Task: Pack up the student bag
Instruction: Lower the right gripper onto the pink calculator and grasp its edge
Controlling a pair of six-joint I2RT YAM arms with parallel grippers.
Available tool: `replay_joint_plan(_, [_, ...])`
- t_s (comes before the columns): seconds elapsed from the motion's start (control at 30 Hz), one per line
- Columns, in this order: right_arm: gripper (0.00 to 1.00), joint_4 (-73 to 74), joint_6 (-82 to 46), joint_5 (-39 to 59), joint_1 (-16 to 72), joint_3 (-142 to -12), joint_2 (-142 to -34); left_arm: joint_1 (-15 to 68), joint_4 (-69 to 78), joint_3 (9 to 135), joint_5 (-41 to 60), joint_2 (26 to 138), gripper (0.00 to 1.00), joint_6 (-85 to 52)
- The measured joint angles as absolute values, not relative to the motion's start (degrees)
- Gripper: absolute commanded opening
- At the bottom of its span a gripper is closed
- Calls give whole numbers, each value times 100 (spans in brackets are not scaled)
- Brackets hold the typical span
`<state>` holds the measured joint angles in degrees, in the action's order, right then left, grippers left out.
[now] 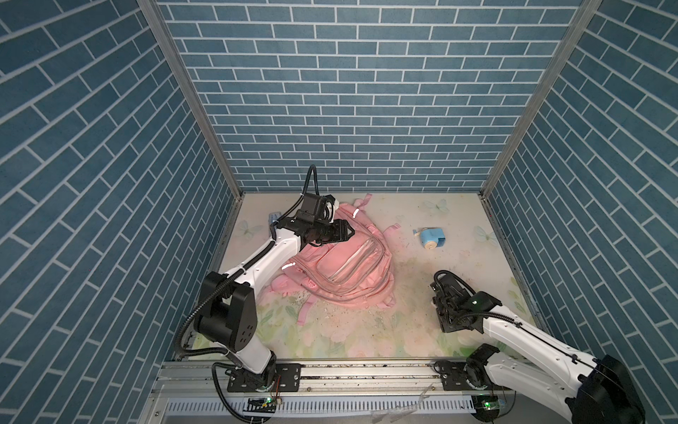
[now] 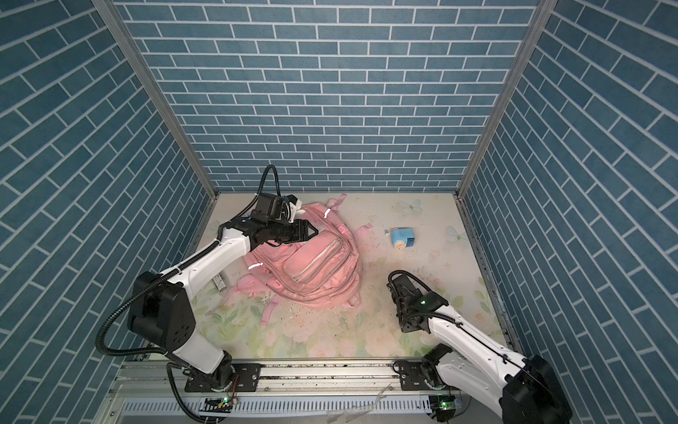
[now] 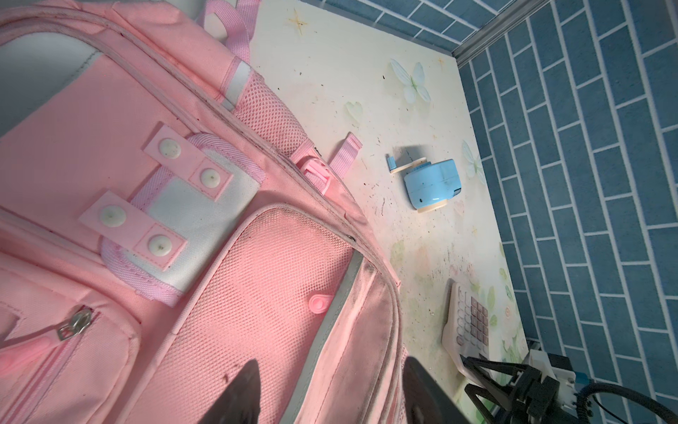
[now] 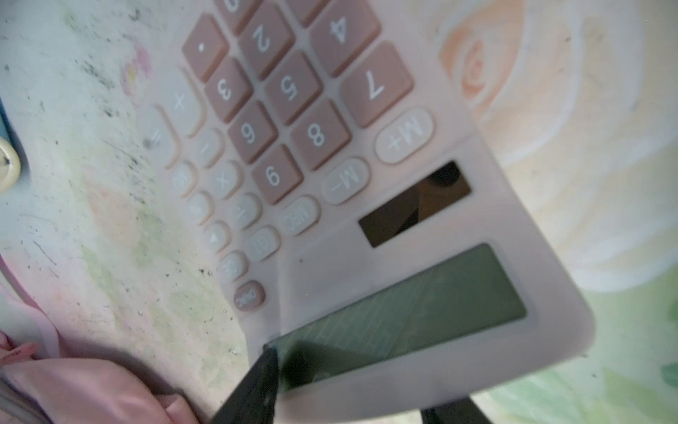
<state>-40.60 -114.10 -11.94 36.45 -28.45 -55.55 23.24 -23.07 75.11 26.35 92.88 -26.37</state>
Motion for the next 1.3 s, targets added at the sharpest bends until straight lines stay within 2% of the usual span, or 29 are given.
replay_joint_plan(0.2, [39,-4042,-11432,-1295,3632,-2845,-5583,2324,-2333,7588,2694,9351,63,-2639])
replay_joint_plan(0.53, [23,-3972,-11343,-1374,3621,-2810,-5494,2353,-2331,7669,2722,9362,63,-2646])
replay_joint_plan(1.1, [17,-3459,-11041,-1369,3603,-2801,-5647,2381,-2333,7697,2707,9424,63,-2657])
replay_joint_plan(1.3, [14,-3212,-10541,-1402,3592,-2847,-5684,2399,-2375,7699,2663,9424,62,-2611])
